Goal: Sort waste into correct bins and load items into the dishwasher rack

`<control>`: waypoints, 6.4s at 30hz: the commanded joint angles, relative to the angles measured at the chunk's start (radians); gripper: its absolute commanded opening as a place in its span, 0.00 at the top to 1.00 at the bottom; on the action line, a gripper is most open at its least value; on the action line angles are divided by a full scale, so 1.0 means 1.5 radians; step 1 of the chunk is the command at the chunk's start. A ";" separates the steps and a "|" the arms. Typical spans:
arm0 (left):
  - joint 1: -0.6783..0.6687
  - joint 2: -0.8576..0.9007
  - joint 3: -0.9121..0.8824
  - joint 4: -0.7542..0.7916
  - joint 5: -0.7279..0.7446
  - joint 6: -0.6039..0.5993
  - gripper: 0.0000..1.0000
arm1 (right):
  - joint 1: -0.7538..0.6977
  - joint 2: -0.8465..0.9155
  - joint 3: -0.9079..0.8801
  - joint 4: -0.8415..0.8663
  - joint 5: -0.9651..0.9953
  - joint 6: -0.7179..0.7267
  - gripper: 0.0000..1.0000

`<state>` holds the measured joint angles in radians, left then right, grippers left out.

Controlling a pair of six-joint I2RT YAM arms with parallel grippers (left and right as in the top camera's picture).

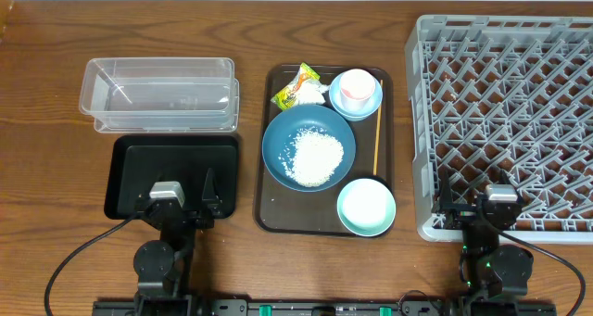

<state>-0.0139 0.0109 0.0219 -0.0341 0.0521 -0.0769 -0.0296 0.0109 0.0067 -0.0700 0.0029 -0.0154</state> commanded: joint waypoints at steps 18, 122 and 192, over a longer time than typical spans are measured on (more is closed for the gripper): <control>0.003 -0.003 -0.012 -0.023 -0.010 0.009 0.04 | -0.007 -0.003 -0.001 -0.003 0.003 -0.006 0.01; 0.002 -0.001 0.034 0.257 0.552 -0.627 0.04 | -0.007 -0.003 -0.001 -0.003 0.003 -0.006 0.01; -0.569 1.211 0.916 -0.400 -0.163 -0.234 0.05 | -0.007 -0.003 -0.001 -0.003 0.003 -0.006 0.01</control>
<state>-0.8429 1.8050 1.3754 -0.6464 -0.0769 -0.4217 -0.0296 0.0109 0.0067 -0.0704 0.0032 -0.0154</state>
